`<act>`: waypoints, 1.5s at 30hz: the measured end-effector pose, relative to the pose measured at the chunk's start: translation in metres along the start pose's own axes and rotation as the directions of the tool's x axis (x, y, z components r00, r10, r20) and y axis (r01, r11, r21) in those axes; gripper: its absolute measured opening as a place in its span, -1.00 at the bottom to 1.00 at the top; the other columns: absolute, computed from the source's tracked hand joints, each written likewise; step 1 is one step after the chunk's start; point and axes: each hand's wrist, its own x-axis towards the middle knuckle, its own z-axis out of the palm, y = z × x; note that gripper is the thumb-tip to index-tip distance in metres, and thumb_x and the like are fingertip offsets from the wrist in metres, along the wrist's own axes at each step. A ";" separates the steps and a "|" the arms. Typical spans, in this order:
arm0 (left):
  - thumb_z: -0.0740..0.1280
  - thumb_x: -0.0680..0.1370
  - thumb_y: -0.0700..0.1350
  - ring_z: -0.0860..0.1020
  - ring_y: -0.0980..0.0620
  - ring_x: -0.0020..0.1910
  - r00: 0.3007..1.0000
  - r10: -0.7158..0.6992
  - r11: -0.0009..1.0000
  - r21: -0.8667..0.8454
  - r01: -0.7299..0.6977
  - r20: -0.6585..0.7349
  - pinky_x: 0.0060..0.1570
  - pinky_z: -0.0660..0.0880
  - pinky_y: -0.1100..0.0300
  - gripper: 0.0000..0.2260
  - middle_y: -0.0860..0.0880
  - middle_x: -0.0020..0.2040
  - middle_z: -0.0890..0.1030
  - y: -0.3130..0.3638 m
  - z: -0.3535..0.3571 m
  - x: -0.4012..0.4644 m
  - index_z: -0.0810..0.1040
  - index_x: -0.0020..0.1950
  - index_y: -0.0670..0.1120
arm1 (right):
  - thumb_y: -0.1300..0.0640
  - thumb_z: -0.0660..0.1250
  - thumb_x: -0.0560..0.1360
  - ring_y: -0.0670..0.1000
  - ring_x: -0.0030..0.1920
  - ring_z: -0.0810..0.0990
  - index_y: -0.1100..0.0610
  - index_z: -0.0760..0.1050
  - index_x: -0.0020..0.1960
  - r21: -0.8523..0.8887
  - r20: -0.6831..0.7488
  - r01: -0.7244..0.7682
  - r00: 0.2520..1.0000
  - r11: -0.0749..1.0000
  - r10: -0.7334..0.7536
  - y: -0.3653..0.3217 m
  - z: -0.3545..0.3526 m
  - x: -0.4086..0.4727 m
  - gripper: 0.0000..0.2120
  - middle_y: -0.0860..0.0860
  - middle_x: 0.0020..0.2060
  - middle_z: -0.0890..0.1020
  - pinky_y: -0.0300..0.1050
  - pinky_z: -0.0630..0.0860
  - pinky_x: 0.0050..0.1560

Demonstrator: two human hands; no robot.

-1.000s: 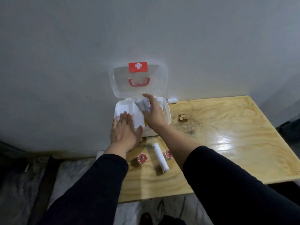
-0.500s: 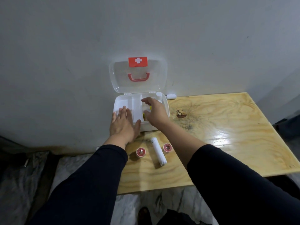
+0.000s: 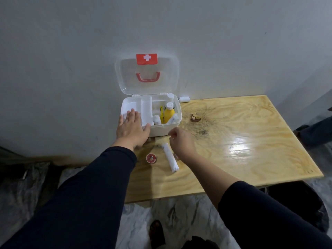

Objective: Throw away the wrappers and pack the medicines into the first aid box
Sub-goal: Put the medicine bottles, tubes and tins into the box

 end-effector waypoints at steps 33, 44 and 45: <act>-0.16 0.57 0.20 -0.12 0.02 0.57 0.994 0.006 1.000 0.028 -0.003 -0.112 0.50 -0.25 0.07 -0.34 -0.06 0.60 -0.09 0.001 0.007 0.005 -0.06 0.59 -0.11 | 0.37 0.19 0.49 0.22 0.22 0.48 0.22 0.44 0.29 -0.311 0.083 0.175 0.984 0.934 -0.157 0.036 -0.037 0.172 -0.62 0.19 0.19 0.54 0.01 0.49 0.18; -0.28 0.44 0.25 -0.06 0.05 0.57 0.989 -0.047 0.998 0.024 0.051 -0.138 0.53 -0.18 0.05 -0.23 -0.03 0.60 -0.03 0.007 0.009 0.005 -0.01 0.59 -0.09 | 0.16 0.26 0.49 0.20 0.17 0.50 0.17 0.45 0.26 -0.435 0.212 0.199 0.971 0.878 -0.114 0.046 -0.035 0.195 -0.65 0.14 0.21 0.44 0.02 0.45 0.15; -0.28 0.44 0.25 -0.05 0.05 0.57 0.989 -0.049 0.998 0.026 0.053 -0.139 0.53 -0.17 0.05 -0.23 -0.03 0.60 -0.02 0.008 0.009 0.006 0.00 0.59 -0.09 | 0.16 0.26 0.49 0.21 0.17 0.51 0.17 0.44 0.27 -0.422 0.227 0.187 0.969 0.887 -0.097 0.046 -0.036 0.196 -0.65 0.14 0.23 0.41 0.02 0.47 0.13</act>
